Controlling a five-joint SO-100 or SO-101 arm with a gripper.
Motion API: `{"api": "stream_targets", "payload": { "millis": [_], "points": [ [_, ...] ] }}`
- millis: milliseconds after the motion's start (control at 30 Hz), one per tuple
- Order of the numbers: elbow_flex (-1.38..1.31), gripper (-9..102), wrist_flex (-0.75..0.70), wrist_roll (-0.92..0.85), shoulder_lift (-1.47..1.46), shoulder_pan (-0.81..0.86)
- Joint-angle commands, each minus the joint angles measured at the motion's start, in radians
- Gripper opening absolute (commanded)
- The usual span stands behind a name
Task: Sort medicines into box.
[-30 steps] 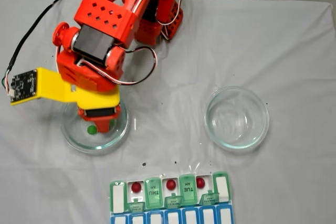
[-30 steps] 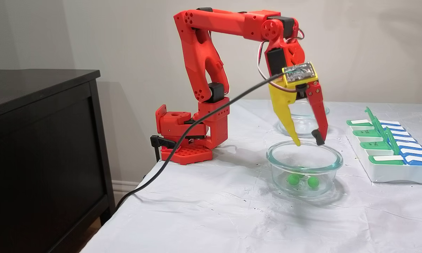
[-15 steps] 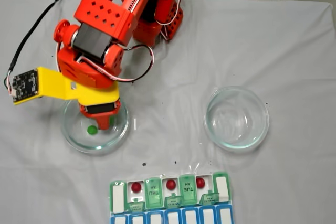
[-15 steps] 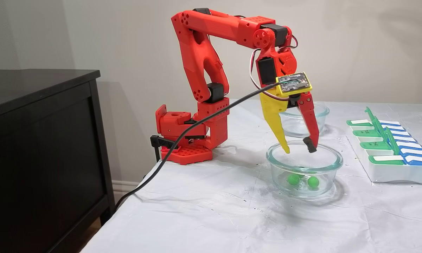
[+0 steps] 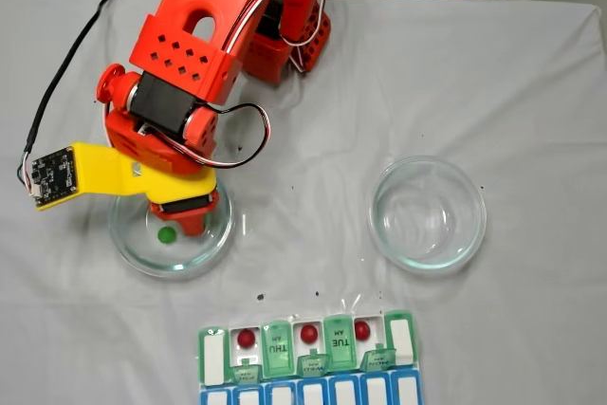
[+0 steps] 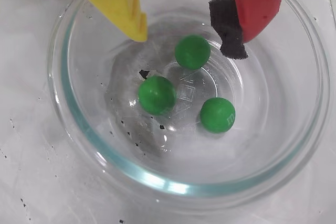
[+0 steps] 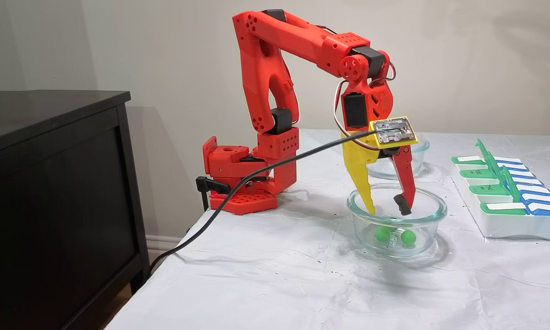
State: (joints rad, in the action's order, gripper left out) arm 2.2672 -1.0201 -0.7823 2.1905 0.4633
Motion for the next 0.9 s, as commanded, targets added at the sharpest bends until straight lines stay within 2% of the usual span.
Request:
{"api": "stream_targets", "payload": {
  "millis": [0, 300, 867],
  "points": [
    [-0.002, 25, 0.017, -0.006, 0.048, -0.003],
    [0.025, 27, 0.077, 0.002, 0.028, -0.017],
    [-0.026, 24, 0.069, -0.014, -0.057, -0.017]
  ]
}}
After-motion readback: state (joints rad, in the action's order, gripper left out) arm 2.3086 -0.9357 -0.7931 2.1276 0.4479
